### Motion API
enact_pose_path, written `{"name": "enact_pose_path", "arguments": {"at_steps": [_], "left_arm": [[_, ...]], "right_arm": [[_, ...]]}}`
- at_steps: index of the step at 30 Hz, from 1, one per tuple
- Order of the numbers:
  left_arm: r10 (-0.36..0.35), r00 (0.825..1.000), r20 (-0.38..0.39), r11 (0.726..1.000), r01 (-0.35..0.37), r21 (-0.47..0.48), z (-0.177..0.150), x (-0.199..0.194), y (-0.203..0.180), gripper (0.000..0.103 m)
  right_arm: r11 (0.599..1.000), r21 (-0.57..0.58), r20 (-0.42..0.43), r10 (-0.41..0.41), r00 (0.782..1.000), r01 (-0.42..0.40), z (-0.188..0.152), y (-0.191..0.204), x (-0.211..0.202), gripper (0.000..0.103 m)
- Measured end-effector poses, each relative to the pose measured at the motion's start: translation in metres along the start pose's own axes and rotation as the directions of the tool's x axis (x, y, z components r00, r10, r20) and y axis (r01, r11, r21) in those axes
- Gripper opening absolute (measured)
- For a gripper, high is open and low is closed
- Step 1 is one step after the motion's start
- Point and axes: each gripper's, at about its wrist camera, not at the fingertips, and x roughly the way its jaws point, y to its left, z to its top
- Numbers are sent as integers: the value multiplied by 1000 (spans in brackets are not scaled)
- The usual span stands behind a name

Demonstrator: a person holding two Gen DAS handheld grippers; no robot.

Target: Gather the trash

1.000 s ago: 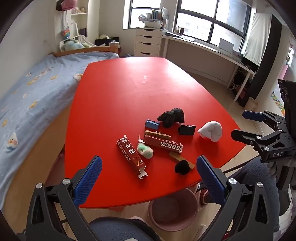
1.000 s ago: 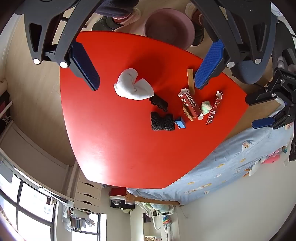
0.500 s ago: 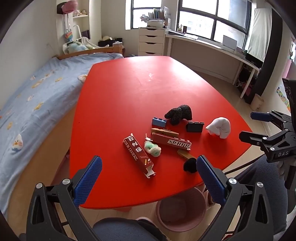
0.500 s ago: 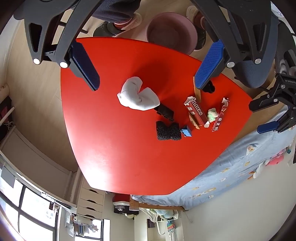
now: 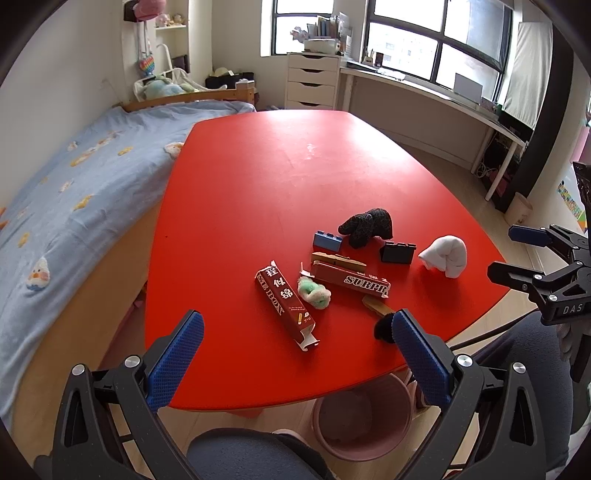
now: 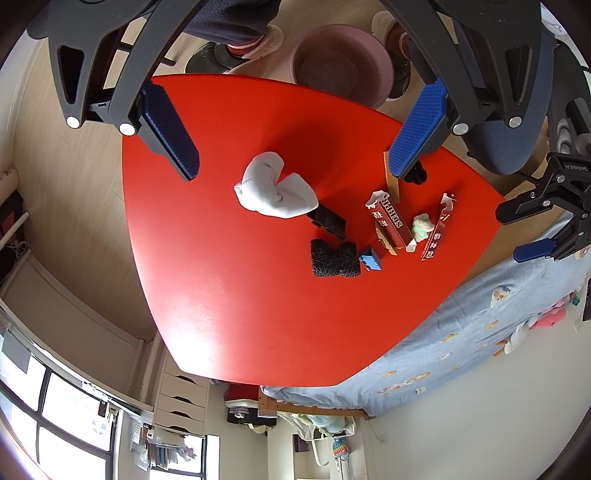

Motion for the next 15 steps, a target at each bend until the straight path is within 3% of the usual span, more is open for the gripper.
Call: {"name": "enact_pose_path", "arguments": {"at_steps": [15], "left_arm": [[2,1000,9,1000,-2,-6,-2,-4,-1,98]], "right_arm": [[1000,1,1,0,1000,0,0,0,-1,100]]}}
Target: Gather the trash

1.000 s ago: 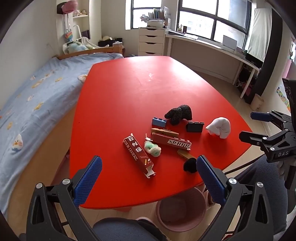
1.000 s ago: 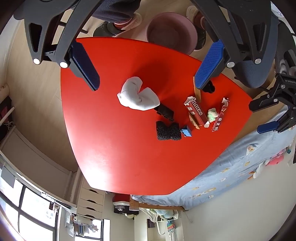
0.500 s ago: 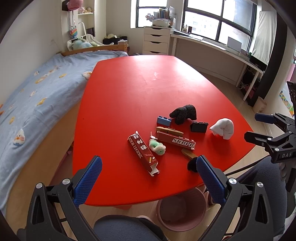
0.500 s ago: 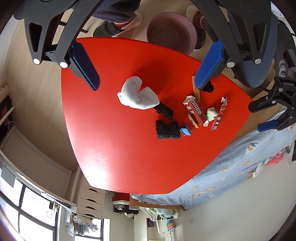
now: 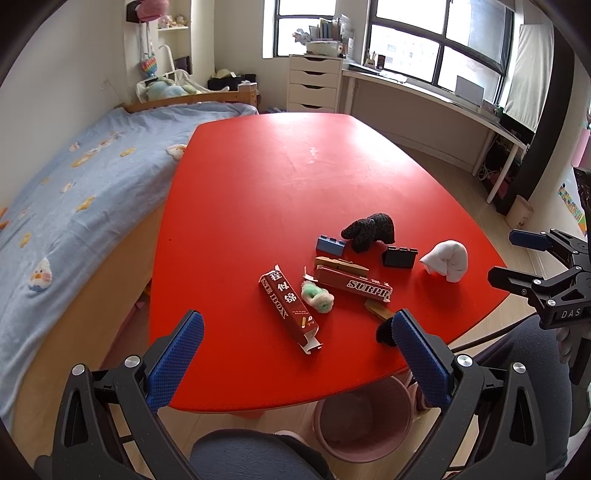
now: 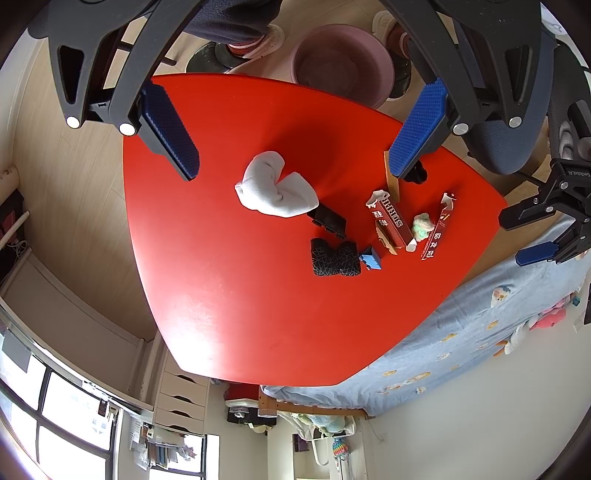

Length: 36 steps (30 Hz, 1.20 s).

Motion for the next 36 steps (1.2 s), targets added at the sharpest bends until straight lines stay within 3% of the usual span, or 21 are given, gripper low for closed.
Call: {"name": "enact_pose_path", "arguments": {"at_steps": [25,36], "left_arm": [[-2,1000,-7,1000,2,-3,5,-2,5,98],[3,999,-53,1000,-4,-14,10,15,5,98]], "right_arm": [[1000,-2,-13,-1,1000,1,-2,-1,0,100],[1000,9,-48,4,999,-4,1,-5,15,100]]}}
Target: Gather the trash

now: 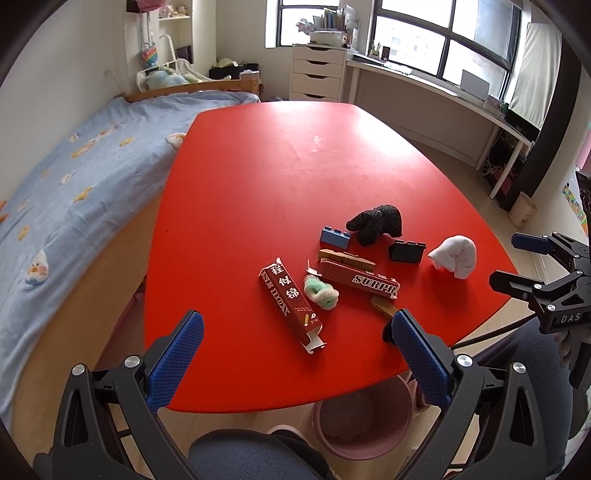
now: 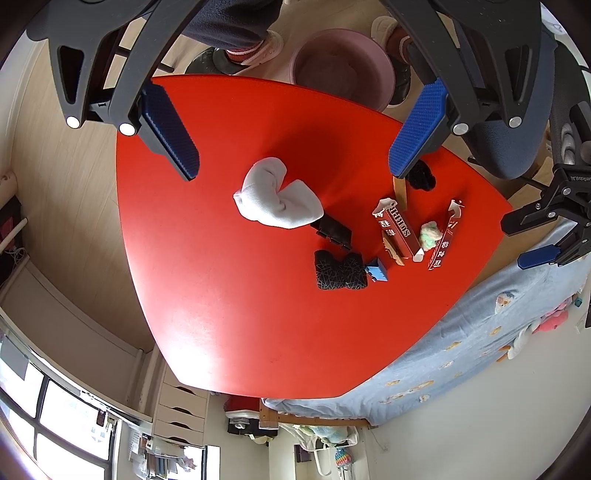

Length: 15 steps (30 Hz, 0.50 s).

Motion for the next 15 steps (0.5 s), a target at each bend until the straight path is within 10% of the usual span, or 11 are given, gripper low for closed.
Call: {"name": "enact_pose_path", "arguments": {"at_steps": [15], "left_arm": [[45,976,-213,997,-57,-48,7,64,6,98]], "right_arm": [[1000,-11,-104,-15,994,14,19,-17,51,100]]}}
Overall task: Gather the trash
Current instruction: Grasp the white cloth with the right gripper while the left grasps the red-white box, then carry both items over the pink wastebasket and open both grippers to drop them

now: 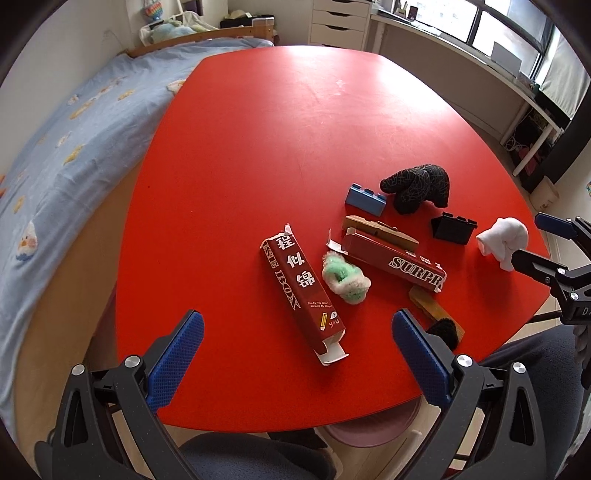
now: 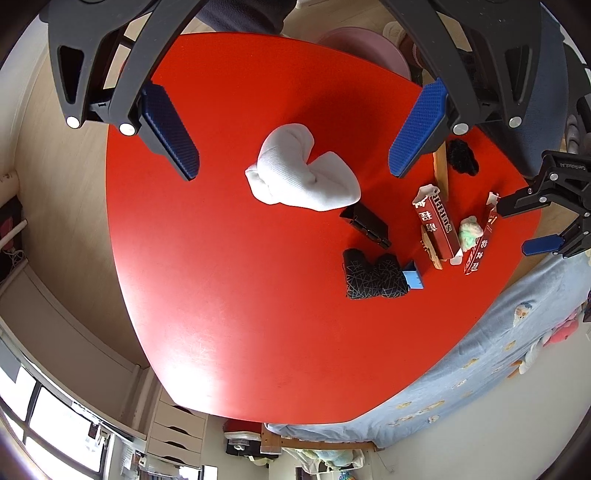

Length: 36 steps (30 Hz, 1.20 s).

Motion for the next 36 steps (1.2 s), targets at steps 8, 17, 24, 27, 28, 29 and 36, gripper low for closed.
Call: {"name": "enact_pose_path", "arguments": {"at_steps": [8,17,24,27,28,29,36], "left_arm": [[27,999,-46,999,-28,-30,1,19,2,98],[43,998,-36,999,-44,-32,1,25,6,97],[48,999,-1,999,-48,-14,5,15,8,35],[27,1000,1,999,-27,-27,6,13,15,19],[26,1000,3,999,-26,-25,5,12,16,18],[26,1000,7,999,-26,-28,5,11,17,17],[9,999,52,1000,-8,-14,-1,-8,17,16]], "right_arm": [[1000,15,-38,14,999,-14,-2,-7,20,100],[1000,1,-41,16,999,-16,-6,-5,28,77],[1000,7,-22,16,1000,-16,-5,-8,23,42],[1000,12,-14,19,1000,-19,-6,-7,21,37],[1000,14,-12,18,1000,-18,-6,-7,19,36],[1000,17,-7,19,1000,-19,-7,-7,18,35],[999,24,23,26,999,-27,-11,-4,-4,35]]}}
